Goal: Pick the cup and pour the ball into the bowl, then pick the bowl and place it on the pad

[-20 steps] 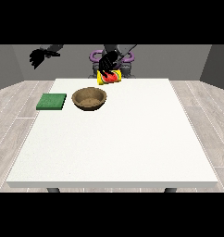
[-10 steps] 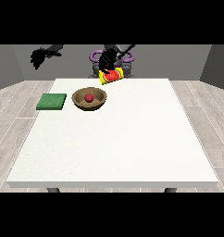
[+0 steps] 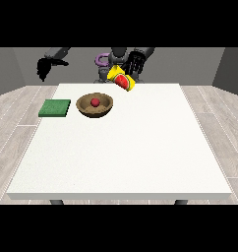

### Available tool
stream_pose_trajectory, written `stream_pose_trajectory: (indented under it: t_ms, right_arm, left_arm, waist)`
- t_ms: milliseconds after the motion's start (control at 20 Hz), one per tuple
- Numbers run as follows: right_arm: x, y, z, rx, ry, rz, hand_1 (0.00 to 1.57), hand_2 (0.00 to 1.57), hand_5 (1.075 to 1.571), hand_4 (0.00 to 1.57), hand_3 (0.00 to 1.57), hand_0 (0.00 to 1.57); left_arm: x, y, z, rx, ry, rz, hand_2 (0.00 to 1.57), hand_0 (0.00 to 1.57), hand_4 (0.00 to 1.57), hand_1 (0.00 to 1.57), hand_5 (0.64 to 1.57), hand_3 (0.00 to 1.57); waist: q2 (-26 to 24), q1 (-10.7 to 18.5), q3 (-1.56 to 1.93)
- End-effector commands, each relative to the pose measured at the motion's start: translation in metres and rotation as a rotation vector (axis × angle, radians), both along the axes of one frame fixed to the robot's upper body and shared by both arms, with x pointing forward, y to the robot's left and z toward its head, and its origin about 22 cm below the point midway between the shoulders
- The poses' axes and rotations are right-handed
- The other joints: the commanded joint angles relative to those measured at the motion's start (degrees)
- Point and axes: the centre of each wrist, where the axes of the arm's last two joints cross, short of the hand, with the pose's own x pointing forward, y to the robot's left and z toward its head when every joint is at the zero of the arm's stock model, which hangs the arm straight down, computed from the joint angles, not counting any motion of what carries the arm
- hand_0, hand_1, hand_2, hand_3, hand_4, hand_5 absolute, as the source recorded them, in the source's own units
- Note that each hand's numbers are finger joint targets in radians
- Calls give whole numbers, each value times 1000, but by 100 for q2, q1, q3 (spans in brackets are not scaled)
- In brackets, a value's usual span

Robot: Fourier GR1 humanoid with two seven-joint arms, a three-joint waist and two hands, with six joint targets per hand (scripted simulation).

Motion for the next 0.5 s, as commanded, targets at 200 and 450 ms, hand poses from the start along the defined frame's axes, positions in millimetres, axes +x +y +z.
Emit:
stream_pose_trajectory:
  t_ms: [200,450]
  right_arm:
    - [37,46,13,26,-118,15,0,0,1567,282,0,0]
    - [53,99,6,39,-108,-64,0,0,1571,213,0,0]
  left_arm:
    - [-23,43,-8,-833,37,57,0,0,0,0,1553,0]
    - [-45,48,-14,-1050,71,-218,0,0,0,0,1565,0]
  waist:
    - [979,-4,-22]
    - [1132,500,49]
